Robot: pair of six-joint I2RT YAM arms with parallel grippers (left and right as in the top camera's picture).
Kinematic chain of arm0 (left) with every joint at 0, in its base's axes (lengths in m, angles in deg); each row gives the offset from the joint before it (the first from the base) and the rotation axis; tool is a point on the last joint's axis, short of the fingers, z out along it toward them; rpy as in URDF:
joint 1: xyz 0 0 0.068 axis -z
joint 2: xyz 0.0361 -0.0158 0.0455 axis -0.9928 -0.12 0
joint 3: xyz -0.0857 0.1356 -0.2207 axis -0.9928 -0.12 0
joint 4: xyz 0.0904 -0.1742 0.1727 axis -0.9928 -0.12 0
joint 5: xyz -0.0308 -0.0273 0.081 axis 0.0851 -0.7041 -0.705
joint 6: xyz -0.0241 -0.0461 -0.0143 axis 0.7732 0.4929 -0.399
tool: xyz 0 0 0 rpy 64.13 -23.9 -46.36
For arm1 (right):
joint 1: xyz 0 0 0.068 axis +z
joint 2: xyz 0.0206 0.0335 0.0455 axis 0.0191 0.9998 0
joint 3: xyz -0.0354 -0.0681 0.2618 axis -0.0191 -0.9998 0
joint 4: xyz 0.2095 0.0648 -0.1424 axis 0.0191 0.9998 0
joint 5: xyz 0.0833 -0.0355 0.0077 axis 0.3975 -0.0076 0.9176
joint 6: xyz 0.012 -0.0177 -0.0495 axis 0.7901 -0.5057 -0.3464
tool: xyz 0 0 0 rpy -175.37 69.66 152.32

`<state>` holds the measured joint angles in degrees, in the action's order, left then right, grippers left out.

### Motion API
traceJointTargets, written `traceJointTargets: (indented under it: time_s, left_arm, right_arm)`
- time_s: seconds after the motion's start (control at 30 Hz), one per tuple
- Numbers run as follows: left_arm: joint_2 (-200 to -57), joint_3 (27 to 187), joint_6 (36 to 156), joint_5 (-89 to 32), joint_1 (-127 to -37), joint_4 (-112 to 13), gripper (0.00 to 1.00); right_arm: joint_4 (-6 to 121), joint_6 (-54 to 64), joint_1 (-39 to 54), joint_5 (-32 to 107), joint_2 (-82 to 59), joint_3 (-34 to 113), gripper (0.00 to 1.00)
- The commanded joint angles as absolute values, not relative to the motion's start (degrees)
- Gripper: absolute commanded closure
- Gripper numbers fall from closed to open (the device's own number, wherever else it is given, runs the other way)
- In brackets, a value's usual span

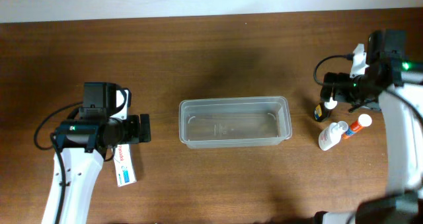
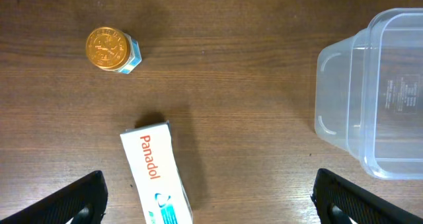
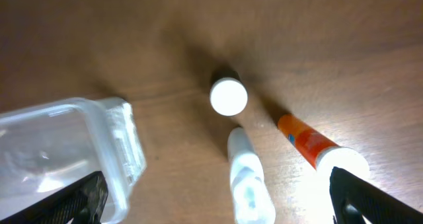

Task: Pack container
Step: 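Lower the right gripper onto the dark white-capped bottle and grasp it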

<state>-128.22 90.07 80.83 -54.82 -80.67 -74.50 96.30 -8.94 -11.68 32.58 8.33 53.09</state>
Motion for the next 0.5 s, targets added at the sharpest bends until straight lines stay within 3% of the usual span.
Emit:
traceJointTargets:
  time_s: [0.0, 0.3, 0.37, 0.47]
  left_arm:
    - [-128.3, 91.2, 81.4, -54.0, -81.0, -74.0, 0.01]
    - [-128.3, 91.2, 81.4, -54.0, -81.0, -73.3, 0.01]
    - [-128.3, 91.2, 81.4, -54.0, -81.0, -73.3, 0.01]
    - [-128.3, 91.2, 81.4, -54.0, -81.0, -73.3, 0.01]
  right_arm:
    - [97.4, -12.9, -12.7, 35.6, 15.4, 53.7, 0.01]
    - [94.8, -13.1, -12.7, 35.6, 24.8, 53.7, 0.0]
    - [93.6, -13.1, -12.7, 34.7, 25.2, 53.7, 0.04]
    - [92.4, -13.1, -12.7, 33.3, 25.6, 53.7, 0.18]
